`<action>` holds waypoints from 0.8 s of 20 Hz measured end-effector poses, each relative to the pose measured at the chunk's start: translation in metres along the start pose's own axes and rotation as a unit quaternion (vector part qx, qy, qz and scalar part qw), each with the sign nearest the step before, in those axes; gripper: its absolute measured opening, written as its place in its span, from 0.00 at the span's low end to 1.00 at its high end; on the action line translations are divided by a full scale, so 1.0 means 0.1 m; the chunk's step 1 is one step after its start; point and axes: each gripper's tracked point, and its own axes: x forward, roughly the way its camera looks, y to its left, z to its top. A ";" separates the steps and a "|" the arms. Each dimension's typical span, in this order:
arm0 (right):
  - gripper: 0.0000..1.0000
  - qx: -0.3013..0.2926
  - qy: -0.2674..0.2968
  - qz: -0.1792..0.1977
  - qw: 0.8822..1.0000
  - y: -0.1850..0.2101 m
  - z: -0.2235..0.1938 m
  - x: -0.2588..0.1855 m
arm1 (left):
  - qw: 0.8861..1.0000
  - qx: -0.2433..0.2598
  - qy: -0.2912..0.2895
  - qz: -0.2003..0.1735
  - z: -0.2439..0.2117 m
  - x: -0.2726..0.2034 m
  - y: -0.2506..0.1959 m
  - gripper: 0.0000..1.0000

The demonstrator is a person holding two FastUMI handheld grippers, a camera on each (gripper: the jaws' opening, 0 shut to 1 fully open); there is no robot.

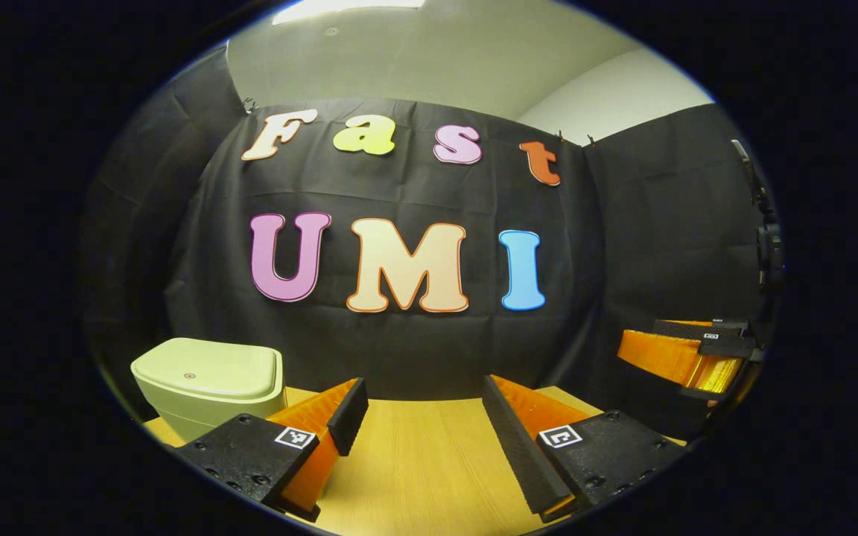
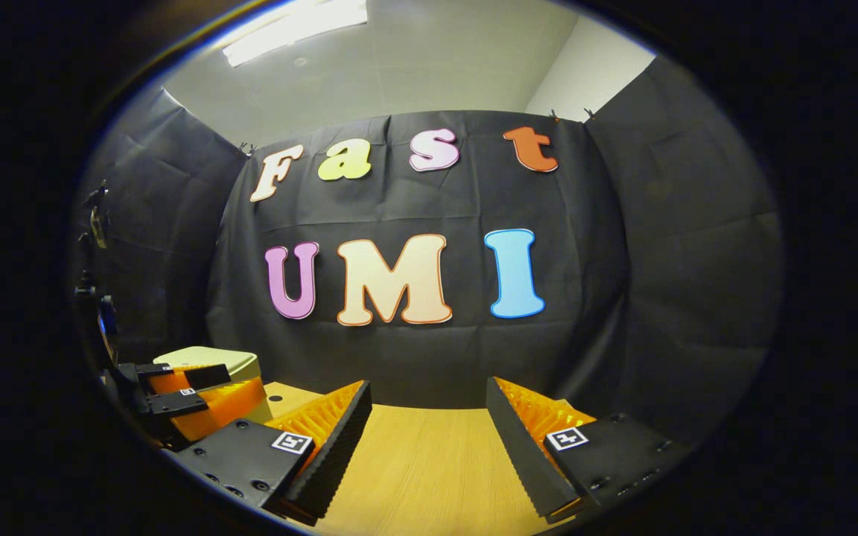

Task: Press the lid of the desktop garbage bin to open it, pick up the crumpled paper on the desktop and throw it into the bin, then pick up the pop can on the desktop and drop it into the bin, and finally close the garbage bin lid.

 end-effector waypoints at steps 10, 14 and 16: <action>0.98 -0.008 -0.018 -0.021 1.000 -0.13 0.13 -0.06 | 0.999 0.002 -0.003 -0.045 0.08 0.08 -0.33 0.93; 0.98 -0.007 -0.023 -0.021 0.999 -0.13 0.16 -0.06 | 0.999 0.010 -0.005 -0.049 0.14 0.11 -0.35 0.93; 0.98 -0.006 -0.023 -0.022 0.999 -0.14 0.17 -0.07 | 0.999 0.008 -0.008 -0.051 0.16 0.12 -0.36 0.93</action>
